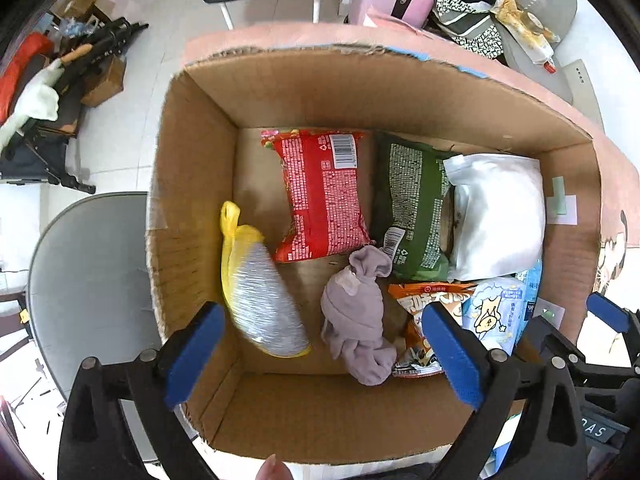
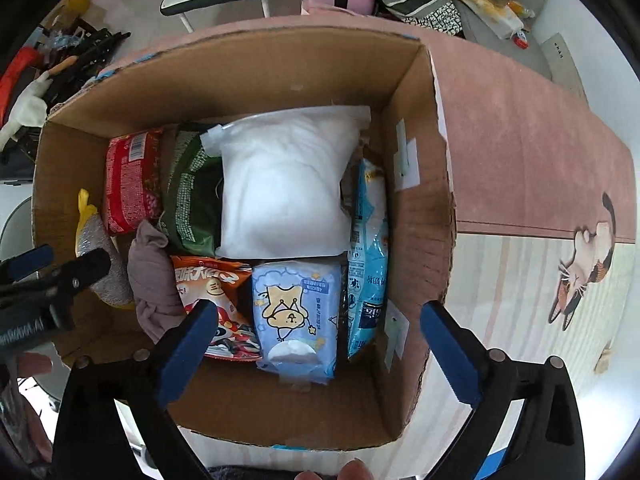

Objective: Organize soft objects

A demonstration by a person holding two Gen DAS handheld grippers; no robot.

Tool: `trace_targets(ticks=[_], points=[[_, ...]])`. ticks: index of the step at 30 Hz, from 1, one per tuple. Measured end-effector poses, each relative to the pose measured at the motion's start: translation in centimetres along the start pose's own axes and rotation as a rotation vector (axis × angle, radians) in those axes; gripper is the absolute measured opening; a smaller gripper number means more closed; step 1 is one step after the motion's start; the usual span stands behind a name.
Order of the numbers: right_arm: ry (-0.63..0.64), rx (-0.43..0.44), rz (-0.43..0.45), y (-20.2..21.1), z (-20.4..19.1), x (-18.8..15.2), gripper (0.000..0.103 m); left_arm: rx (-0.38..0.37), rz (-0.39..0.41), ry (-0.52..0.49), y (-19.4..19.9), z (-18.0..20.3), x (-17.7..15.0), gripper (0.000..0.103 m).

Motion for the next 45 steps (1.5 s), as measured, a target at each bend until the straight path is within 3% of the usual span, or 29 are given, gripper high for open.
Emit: trace_targets(ticks=[8, 13, 16, 31, 38, 45], points=[[0.012, -0.007, 0.023, 1.6, -0.7, -0.2, 0.103, 0.0, 0.045, 0.02, 1.6, -2.1, -1.7, 0.101], [0.014, -0.034, 0.071, 3.4, -0.3, -1.0, 0.103, 0.017, 0.147, 0.029, 4.7, -2.7, -3.4, 0.101], [0.011, -0.05, 0.116, 5.2, -0.1, -2.2, 0.103, -0.011, 0.189, 0.042, 6.7, -2.6, -5.0, 0.101], [0.029, -0.046, 0.369, 18.1, -0.4, -11.5, 0.103, -0.056, 0.451, 0.023, 19.2, -2.4, -12.9, 0.101], [0.03, -0.06, 0.48, 24.4, -1.0, -16.7, 0.103, -0.088, 0.548, 0.031, 24.6, -2.4, -17.1, 0.101], [0.038, -0.106, 0.57, 29.4, -1.3, -20.7, 0.103, -0.108, 0.594, 0.012, 28.1, -2.3, -20.6, 0.101]])
Point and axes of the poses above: each gripper's, at about its wrist camera, not at the fingertips, and y roughly against the way its jaws point, z to its right, x to its top, the point moved 9 cm from there along -y, roughly the way its jaws point, and after that the axes turned 11 degrees about y, right-handed, at the moved point
